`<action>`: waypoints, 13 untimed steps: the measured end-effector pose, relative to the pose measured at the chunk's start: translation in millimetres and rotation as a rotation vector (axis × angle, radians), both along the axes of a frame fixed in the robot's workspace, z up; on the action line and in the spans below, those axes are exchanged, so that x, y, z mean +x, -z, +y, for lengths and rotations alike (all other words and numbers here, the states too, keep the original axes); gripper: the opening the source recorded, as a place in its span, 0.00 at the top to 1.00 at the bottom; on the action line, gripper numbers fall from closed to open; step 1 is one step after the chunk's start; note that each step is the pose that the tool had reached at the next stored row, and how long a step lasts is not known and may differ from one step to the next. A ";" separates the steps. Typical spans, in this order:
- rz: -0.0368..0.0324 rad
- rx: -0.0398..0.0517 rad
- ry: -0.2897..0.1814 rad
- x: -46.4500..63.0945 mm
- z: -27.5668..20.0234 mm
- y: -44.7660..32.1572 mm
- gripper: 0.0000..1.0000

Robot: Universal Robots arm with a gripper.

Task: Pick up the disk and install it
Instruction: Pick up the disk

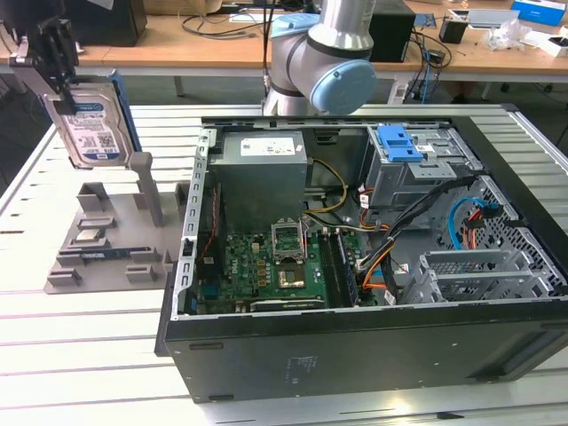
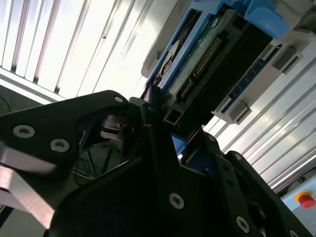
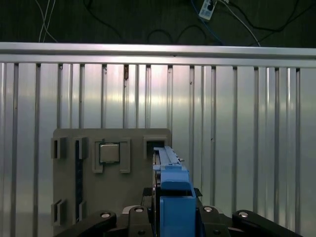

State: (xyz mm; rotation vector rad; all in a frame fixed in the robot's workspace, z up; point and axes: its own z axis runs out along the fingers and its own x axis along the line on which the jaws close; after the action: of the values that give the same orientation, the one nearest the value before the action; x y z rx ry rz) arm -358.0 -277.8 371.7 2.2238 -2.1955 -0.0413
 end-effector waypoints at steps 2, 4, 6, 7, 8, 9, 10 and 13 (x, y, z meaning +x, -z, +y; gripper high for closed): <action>-0.0001 0.0000 0.000 0.0 0.4 -4.3 0.63; 0.0001 0.0000 0.000 0.0 0.8 -8.4 0.63; 0.0001 0.0000 0.000 0.0 1.1 -12.2 0.63; 0.0001 0.0000 0.000 0.0 1.2 -13.8 0.63; 0.0000 0.0000 0.000 0.0 1.4 -15.3 0.63; 0.0000 0.0000 0.000 0.0 1.5 -16.9 0.63; 0.0000 0.0000 0.000 0.0 1.7 -19.1 0.63; 0.0000 0.0000 0.000 0.0 2.4 -27.4 0.63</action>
State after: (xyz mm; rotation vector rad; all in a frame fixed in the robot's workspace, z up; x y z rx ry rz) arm -358.0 -275.3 399.1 2.2238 -2.1954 -0.0413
